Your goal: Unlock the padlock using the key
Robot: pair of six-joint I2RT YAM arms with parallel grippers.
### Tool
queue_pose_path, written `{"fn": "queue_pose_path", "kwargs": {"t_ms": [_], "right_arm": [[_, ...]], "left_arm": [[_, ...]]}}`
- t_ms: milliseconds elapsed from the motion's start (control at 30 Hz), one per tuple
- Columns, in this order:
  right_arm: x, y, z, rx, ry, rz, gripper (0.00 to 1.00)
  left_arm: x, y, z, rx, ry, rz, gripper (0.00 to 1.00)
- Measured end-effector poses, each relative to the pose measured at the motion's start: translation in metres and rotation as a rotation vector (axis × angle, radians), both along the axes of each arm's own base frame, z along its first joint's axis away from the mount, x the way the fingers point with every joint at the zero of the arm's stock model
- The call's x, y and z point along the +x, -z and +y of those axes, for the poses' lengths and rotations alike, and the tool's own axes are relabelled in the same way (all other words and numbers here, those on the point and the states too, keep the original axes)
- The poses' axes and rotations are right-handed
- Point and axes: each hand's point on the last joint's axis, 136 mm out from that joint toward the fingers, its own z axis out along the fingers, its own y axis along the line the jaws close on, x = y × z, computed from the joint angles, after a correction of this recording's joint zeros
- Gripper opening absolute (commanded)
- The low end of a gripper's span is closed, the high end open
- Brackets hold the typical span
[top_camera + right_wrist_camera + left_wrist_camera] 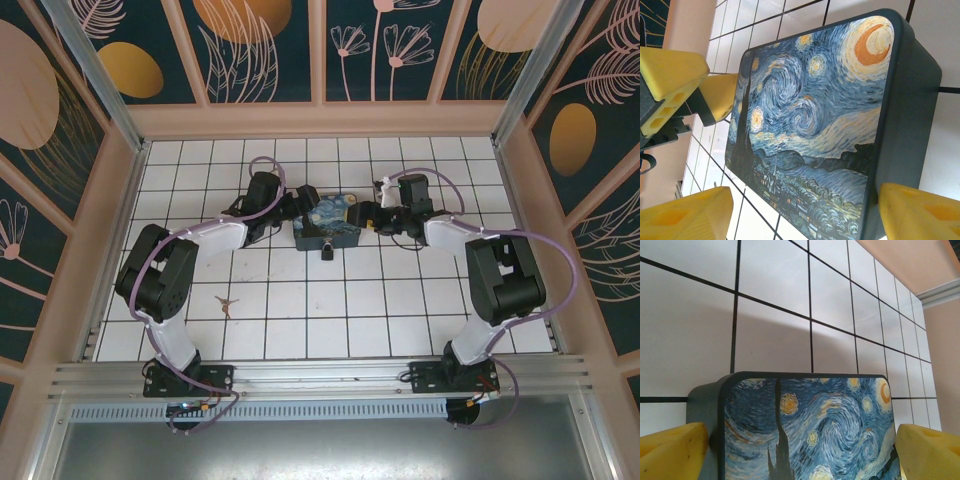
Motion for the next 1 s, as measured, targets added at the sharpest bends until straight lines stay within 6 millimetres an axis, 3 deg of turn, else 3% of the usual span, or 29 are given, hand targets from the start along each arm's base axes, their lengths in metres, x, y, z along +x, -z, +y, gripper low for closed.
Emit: {"fn": "queue_pose_path", "kwargs": {"t_ms": [200, 300, 367, 467, 567, 700, 800, 1000], "right_arm": [[0.000, -0.011, -0.009, -0.049, 0.032, -0.038, 0.79], [-0.001, -0.016, -0.014, -0.077, 0.047, -0.060, 0.80], [-0.002, -0.021, -0.017, -0.090, 0.055, -0.071, 0.78], [-0.003, -0.032, -0.019, -0.110, 0.062, -0.103, 0.76], [-0.008, -0.042, -0.017, -0.120, 0.062, -0.132, 0.75], [-0.016, -0.059, -0.008, -0.115, 0.046, -0.179, 0.75], [-0.022, -0.067, 0.000, -0.111, 0.025, -0.204, 0.74], [-0.029, -0.067, 0.011, -0.109, -0.005, -0.210, 0.74]], "left_arm": [[-0.001, 0.006, 0.012, 0.068, -0.017, 0.009, 0.95], [-0.008, 0.002, 0.034, 0.160, -0.084, 0.030, 0.95], [-0.017, -0.011, 0.054, 0.223, -0.142, 0.035, 0.94], [-0.042, -0.035, 0.087, 0.296, -0.228, 0.036, 0.93], [-0.084, -0.037, 0.122, 0.328, -0.313, 0.080, 0.89], [-0.150, 0.001, 0.166, 0.377, -0.427, 0.257, 0.83], [-0.184, 0.032, 0.186, 0.427, -0.488, 0.392, 0.76], [-0.214, 0.072, 0.200, 0.465, -0.566, 0.545, 0.62]]}}
